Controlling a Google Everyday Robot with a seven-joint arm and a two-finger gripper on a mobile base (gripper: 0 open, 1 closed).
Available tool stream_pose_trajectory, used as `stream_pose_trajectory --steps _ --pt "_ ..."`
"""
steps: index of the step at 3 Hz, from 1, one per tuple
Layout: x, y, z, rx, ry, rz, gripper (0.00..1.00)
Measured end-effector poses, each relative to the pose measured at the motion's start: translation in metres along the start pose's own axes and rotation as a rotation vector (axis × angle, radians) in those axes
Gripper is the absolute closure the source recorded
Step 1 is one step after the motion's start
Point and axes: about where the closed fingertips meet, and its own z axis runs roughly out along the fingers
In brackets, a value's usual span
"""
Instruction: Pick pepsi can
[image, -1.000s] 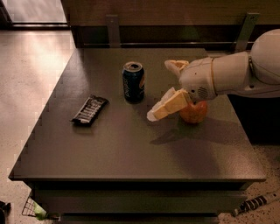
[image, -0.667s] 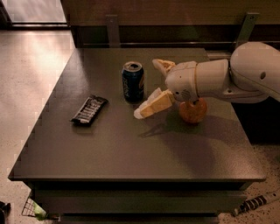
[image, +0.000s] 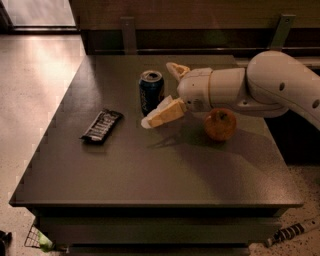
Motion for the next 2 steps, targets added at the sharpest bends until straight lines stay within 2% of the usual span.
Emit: stream_pose_trajectory --steps 1,2 --pt "0.005 -0.027 0.003 0.025 -0.046 0.054 0.03" --pt "0.011 -0.040 -0.001 0.044 -0.077 0.094 0.25"
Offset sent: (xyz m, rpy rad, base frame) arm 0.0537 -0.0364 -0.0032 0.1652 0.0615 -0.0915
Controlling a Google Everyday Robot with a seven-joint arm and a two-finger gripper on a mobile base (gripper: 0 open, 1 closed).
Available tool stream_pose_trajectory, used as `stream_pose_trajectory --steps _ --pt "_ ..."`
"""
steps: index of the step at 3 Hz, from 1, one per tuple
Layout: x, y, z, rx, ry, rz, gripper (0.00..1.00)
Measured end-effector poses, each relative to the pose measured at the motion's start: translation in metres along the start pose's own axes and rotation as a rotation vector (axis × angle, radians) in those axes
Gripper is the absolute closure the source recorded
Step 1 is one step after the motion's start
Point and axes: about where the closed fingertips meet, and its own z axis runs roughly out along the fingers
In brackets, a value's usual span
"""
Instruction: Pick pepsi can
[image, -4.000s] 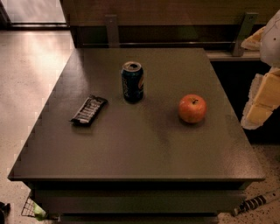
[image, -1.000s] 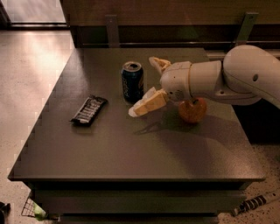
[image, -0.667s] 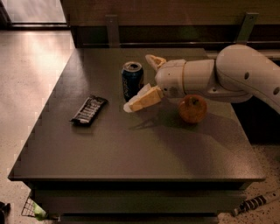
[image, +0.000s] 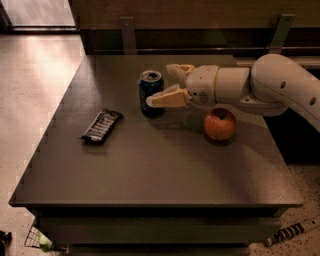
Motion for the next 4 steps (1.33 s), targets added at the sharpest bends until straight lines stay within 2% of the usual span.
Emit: stream_pose_trajectory --steps 1,2,3,4 --pt "0.003 -0.001 0.008 -0.009 -0.025 0.023 0.49" --pt "0.002 0.006 0.018 -0.034 -0.043 0.030 0.80" --pt "0.002 0.006 0.019 -0.036 -0.042 0.029 1.00" --pt "0.001 0.008 0.021 -0.040 -0.043 0.028 0.85"
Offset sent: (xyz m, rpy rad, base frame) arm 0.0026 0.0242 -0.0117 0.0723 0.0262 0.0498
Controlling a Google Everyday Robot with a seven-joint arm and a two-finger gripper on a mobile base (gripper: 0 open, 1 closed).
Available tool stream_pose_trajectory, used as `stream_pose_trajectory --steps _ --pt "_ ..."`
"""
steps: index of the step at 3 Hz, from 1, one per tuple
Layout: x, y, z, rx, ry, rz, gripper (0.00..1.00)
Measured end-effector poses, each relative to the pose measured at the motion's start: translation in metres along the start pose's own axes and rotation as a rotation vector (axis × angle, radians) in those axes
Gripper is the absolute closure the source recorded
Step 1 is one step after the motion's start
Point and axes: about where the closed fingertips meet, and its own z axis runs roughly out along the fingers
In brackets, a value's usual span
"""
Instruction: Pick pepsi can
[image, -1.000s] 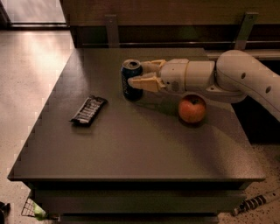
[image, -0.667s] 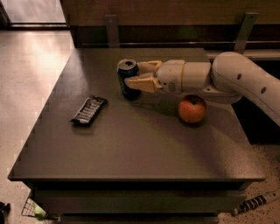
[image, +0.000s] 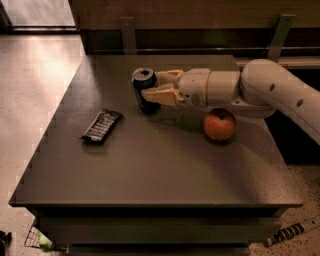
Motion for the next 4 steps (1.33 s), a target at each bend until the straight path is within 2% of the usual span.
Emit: stream_pose_trajectory --steps 1,3,4 --pt "-0.0011 0.0019 0.0027 -0.005 -0.001 -0.001 0.54" --pt "-0.0026 0.0045 0.0063 -0.013 -0.002 -0.003 0.08" --pt "-0.0032 0.0057 0.0078 -0.016 -0.003 -0.004 0.00"
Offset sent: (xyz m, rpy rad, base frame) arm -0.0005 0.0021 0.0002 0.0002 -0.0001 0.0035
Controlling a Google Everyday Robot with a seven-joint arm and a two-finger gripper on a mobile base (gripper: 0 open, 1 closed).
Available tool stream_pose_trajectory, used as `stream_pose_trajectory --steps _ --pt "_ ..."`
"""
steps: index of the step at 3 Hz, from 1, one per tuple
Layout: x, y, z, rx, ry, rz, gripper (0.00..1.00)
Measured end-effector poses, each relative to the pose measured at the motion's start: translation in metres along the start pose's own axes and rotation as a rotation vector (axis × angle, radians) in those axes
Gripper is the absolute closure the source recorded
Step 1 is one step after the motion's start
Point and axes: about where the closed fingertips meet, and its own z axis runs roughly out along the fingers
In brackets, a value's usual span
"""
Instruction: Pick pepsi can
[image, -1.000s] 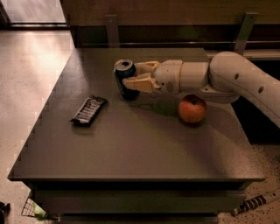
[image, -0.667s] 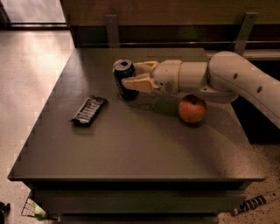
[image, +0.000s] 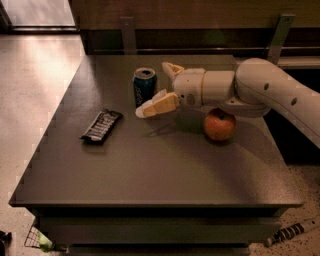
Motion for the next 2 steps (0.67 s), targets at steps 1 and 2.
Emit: stream_pose_trajectory --steps 1,2 --pt "0.000 -0.002 0.006 -0.004 -0.001 0.004 0.00" --pt "0.002 -0.008 0.020 -0.011 -0.007 0.018 0.00"
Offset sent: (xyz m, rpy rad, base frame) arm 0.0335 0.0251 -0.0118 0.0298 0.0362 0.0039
